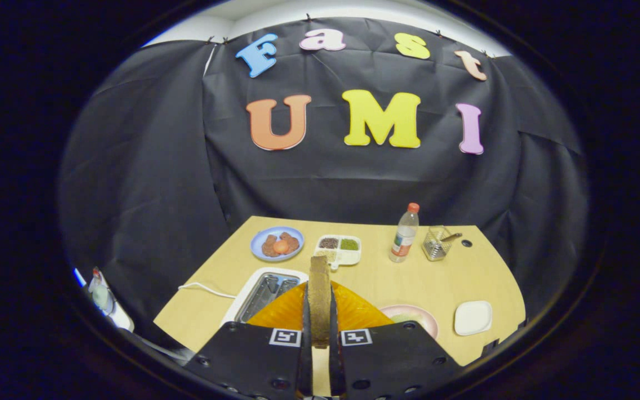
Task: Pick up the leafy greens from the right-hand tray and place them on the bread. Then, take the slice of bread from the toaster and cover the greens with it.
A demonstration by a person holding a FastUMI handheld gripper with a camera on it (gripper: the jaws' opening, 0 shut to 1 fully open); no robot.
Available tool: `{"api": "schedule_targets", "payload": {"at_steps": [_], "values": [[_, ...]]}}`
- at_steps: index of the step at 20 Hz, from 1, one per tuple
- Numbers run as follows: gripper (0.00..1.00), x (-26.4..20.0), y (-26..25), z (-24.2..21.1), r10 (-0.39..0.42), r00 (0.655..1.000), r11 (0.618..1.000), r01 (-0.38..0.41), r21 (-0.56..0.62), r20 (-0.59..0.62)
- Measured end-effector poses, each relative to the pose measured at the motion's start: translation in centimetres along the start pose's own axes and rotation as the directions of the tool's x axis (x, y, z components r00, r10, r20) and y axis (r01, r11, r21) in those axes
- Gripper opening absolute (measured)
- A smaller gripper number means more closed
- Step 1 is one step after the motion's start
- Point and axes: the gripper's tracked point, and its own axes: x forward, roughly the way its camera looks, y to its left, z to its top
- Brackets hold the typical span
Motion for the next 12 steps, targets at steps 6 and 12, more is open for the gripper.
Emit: {"api": "schedule_targets", "payload": {"at_steps": [6,12], "values": [[0.12,4.4,-6.4,-5.6,-0.047,0.995,0.998,0.051,0.047,-0.093],[0.11,8.0,-10.3,-10.3,-0.052,0.992,0.998,0.056,0.032,-0.115]]}}
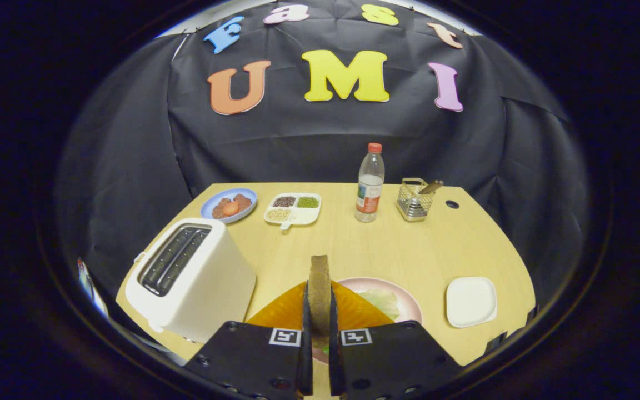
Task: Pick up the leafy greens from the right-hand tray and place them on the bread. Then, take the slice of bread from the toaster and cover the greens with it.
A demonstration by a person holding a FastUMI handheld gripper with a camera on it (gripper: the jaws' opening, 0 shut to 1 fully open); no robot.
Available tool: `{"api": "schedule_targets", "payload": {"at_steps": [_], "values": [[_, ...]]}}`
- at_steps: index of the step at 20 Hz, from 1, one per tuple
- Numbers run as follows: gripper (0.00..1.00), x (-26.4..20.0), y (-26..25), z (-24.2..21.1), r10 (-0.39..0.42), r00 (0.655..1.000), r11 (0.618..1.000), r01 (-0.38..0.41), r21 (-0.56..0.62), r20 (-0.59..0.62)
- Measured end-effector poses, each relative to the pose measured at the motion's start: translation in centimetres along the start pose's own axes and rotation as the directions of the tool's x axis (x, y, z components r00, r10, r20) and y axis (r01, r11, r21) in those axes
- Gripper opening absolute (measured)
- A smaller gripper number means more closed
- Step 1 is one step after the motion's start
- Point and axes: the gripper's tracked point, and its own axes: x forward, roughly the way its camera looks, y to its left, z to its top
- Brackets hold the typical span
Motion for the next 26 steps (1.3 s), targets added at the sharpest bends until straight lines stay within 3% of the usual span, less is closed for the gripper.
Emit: {"api": "schedule_targets", "payload": {"at_steps": [7,10,19,21,23,26], "values": [[0.11,1.5,-1.7,-2.5,0.092,0.995,0.996,-0.093,0.008,0.023],[0.12,2.2,-3.2,-3.1,0.081,0.996,0.997,-0.081,0.000,0.023],[0.16,4.3,-7.3,-5.6,-0.042,0.996,0.988,0.053,-0.143,0.076],[0.25,4.8,-7.7,-6.4,-0.057,0.996,0.987,0.067,-0.148,0.070],[0.25,5.1,-8.3,-7.0,-0.075,0.994,0.983,0.087,-0.162,0.077],[0.35,5.5,-8.7,-7.8,-0.082,0.993,0.978,0.097,-0.183,0.089]]}}
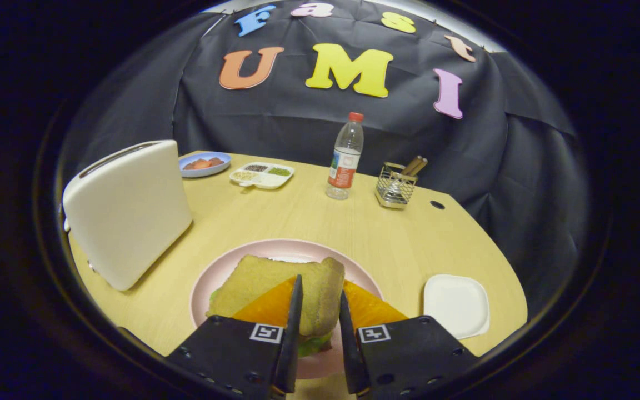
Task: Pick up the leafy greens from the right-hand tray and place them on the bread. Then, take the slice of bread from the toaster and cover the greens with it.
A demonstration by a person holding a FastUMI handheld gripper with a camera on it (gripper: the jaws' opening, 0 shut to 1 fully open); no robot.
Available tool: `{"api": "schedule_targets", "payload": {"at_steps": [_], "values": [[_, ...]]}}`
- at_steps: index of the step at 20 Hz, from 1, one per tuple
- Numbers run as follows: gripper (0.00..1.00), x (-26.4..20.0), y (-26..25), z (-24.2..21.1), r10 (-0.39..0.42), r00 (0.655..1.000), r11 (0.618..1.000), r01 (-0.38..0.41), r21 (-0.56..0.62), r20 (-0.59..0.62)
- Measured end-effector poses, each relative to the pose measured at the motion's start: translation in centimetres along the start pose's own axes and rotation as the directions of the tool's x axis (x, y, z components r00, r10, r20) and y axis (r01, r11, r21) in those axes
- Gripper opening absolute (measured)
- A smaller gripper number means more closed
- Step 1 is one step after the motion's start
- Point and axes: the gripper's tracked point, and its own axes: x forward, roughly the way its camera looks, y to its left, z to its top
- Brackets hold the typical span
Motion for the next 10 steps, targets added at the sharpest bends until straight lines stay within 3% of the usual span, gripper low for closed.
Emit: {"api": "schedule_targets", "payload": {"at_steps": [6,10], "values": [[0.64,-0.6,-1.4,-0.1,-0.081,0.995,0.996,0.083,-0.017,0.065],[0.88,-3.9,-1.2,1.7,-0.071,0.986,0.996,0.061,0.067,0.151]]}}
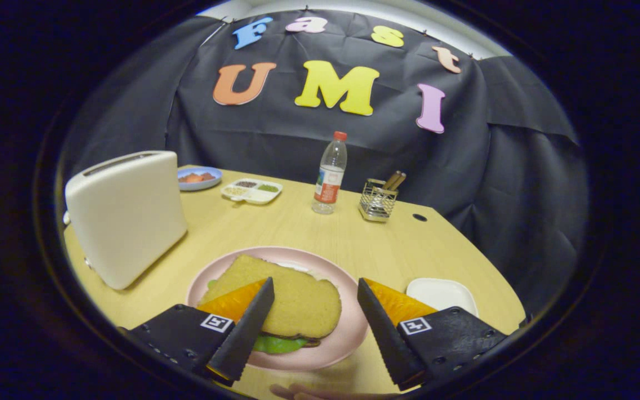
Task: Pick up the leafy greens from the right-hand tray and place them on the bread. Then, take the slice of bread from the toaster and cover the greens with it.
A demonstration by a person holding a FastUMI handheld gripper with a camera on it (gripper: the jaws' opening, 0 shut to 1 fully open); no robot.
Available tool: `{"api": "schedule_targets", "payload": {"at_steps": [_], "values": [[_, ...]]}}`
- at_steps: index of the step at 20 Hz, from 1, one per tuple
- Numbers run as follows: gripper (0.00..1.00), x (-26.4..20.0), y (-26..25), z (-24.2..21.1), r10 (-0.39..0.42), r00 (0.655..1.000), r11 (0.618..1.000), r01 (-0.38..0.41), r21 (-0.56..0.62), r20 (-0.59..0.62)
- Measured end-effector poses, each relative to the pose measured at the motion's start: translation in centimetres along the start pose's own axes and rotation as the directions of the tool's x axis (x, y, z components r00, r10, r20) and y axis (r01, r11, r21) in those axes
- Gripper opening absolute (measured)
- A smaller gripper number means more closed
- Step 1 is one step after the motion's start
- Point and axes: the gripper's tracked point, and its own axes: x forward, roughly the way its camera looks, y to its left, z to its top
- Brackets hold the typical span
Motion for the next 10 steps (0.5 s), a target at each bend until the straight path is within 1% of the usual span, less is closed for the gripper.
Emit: {"api": "schedule_targets", "payload": {"at_steps": [1,3,7,10], "values": [[0.94,-1.3,-0.2,1.0,-0.010,0.999,1.000,0.009,0.010,0.036],[0.95,-4.1,-0.2,2.5,-0.017,0.995,1.000,0.016,0.013,0.103],[0.96,-10.6,-0.4,4.8,-0.071,0.973,0.997,0.070,0.009,0.220],[0.96,-15.8,0.6,6.1,-0.065,0.954,0.998,0.064,0.012,0.292]]}}
